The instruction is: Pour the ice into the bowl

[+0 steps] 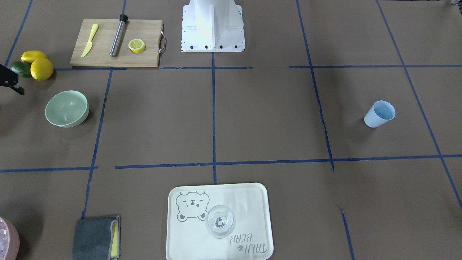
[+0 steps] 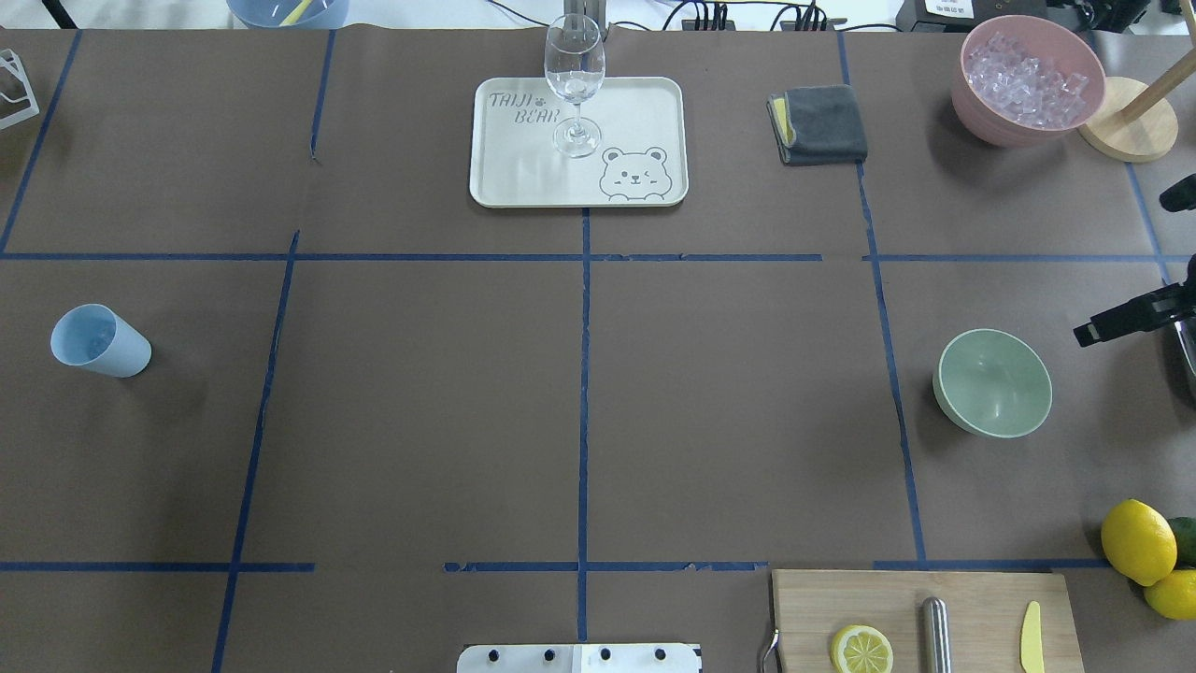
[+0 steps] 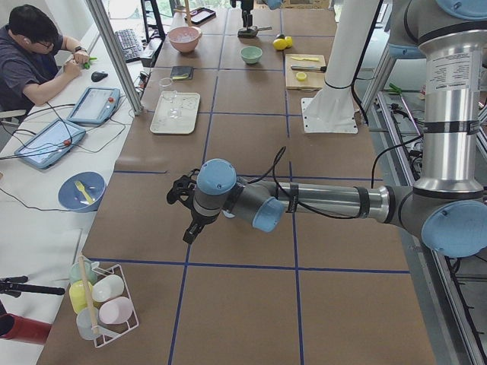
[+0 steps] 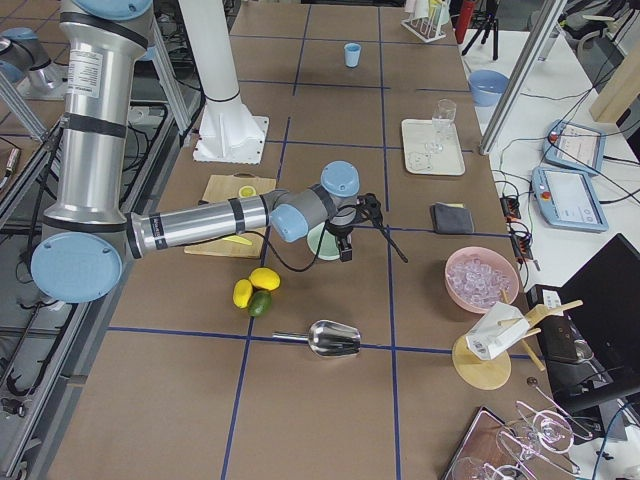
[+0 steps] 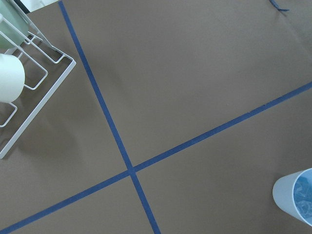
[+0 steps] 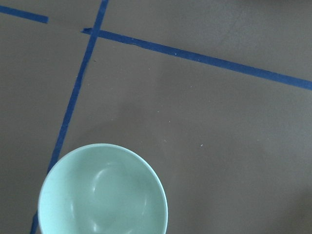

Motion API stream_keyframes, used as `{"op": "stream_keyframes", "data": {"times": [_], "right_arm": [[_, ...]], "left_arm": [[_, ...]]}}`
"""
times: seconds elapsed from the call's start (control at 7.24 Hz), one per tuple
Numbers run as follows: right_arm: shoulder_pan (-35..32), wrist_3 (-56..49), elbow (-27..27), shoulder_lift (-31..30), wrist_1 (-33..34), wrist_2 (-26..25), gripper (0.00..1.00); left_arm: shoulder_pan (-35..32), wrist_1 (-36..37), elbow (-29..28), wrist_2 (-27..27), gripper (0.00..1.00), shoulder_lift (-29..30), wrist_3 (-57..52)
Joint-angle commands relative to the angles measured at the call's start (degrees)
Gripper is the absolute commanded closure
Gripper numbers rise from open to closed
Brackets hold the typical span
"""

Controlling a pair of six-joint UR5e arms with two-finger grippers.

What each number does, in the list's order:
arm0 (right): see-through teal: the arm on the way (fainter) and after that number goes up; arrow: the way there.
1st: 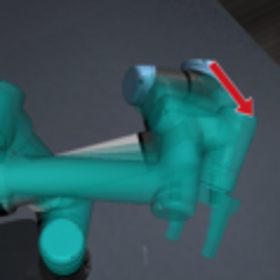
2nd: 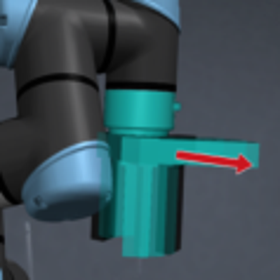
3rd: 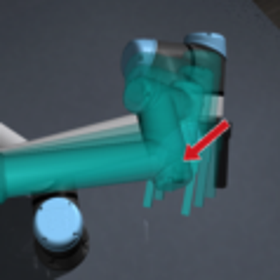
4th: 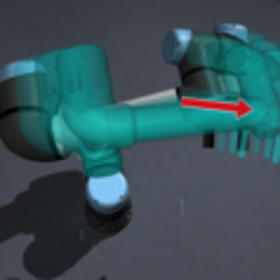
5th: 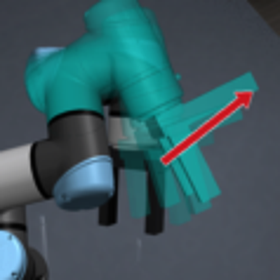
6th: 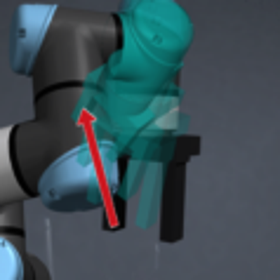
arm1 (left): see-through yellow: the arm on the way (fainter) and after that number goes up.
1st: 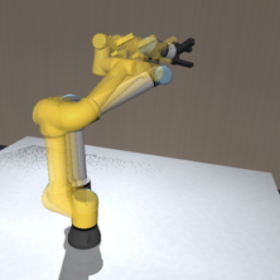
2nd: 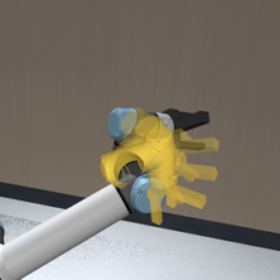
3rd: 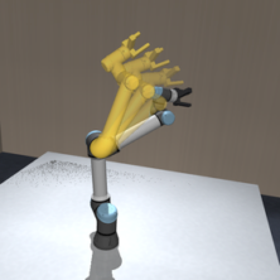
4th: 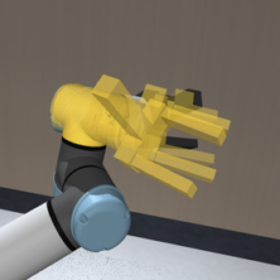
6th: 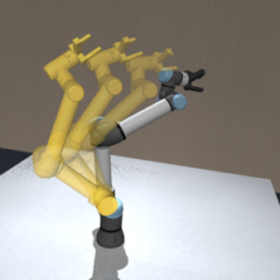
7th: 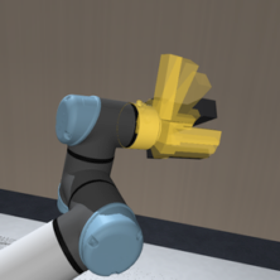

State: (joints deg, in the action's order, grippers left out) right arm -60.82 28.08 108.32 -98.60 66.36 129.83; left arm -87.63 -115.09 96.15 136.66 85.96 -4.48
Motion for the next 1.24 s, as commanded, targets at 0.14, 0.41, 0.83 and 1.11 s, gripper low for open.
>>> {"op": "stream_keyframes", "data": {"times": [0.14,0.41,0.83,1.11], "right_arm": [[9.0,7.7,-6.9,0.4,-8.6,-8.0,0.00],[10.4,9.1,-8.7,0.6,-11.0,-8.2,0.05],[10.3,8.1,-7.1,1.0,-10.9,-8.2,1.00],[10.2,8.1,-5.5,0.9,-10.9,-7.9,1.00]], "left_arm": [[0.0,0.0,0.0,0.0,0.00,0.0,-0.1],[0.0,-0.1,0.4,0.1,0.00,-1.0,-0.1],[0.0,-0.2,0.5,0.1,0.00,-1.1,-0.2],[0.0,-0.2,0.4,0.7,0.00,-1.1,-0.2]]}}
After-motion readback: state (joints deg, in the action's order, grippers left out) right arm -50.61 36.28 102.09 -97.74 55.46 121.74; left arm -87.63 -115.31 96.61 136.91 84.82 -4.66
